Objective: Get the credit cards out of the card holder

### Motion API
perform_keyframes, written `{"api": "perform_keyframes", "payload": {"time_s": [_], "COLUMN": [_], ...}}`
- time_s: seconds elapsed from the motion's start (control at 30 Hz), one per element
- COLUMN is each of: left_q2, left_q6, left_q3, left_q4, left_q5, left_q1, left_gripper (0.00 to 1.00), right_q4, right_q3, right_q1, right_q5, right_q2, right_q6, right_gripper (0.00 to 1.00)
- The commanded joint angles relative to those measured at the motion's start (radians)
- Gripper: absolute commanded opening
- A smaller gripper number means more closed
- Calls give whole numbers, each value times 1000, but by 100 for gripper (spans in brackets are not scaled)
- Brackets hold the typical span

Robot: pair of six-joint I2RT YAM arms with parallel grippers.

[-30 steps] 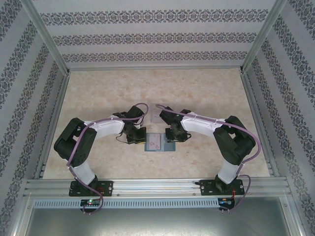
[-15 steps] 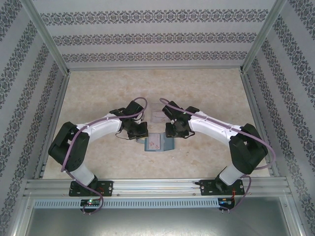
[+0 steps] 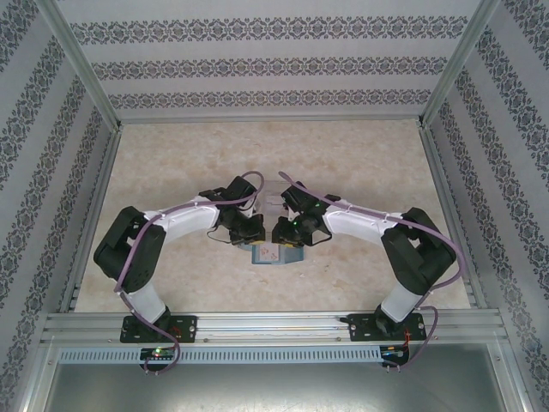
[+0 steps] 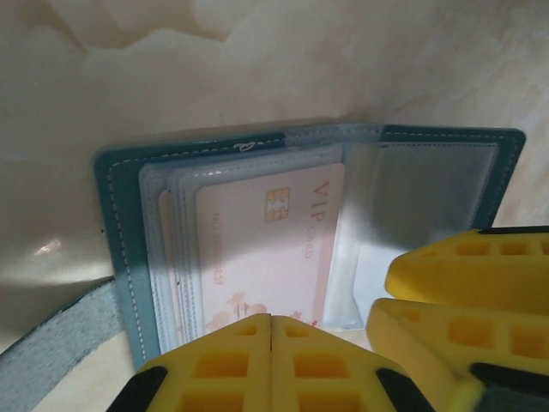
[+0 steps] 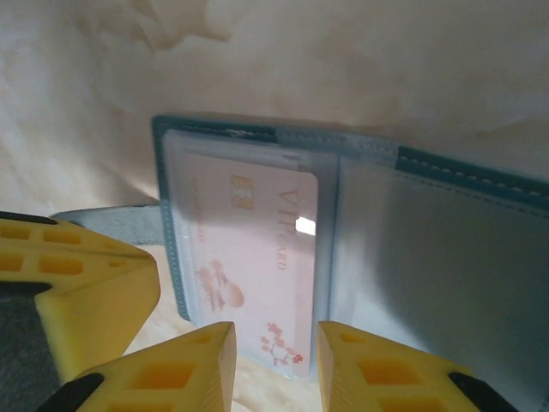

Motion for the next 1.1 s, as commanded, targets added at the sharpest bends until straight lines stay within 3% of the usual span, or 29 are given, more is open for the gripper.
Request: {"api": "perform_keyframes", "payload": {"time_s": [0.0,0.3,0.6,0.87,1.07], "left_q2": [21,56,89,108,120], "left_q6": [-8,-7,-9,27,33], "left_q3": [20,44,56,71,62], "left_q4": [35,33,21,-71,-75], "left_q5": [24,34,31,-50,-49], "left_q1": [-16,-33,-44,-44,-44], "left_gripper": [4,4,4,4,3], "right_q4": [3,-15,-4,84,162], "right_q3": [-19,-37,-50,-65,-71], "right_q1": [-18,-42,-56,-59,-59], "right_q5": [-3,55,42,-52,-120], "right_q2": [29,80,15,-19,10], "right_q6": [-1,-69,-70,-22,16], "right_gripper": [31,29,29,27,26]}}
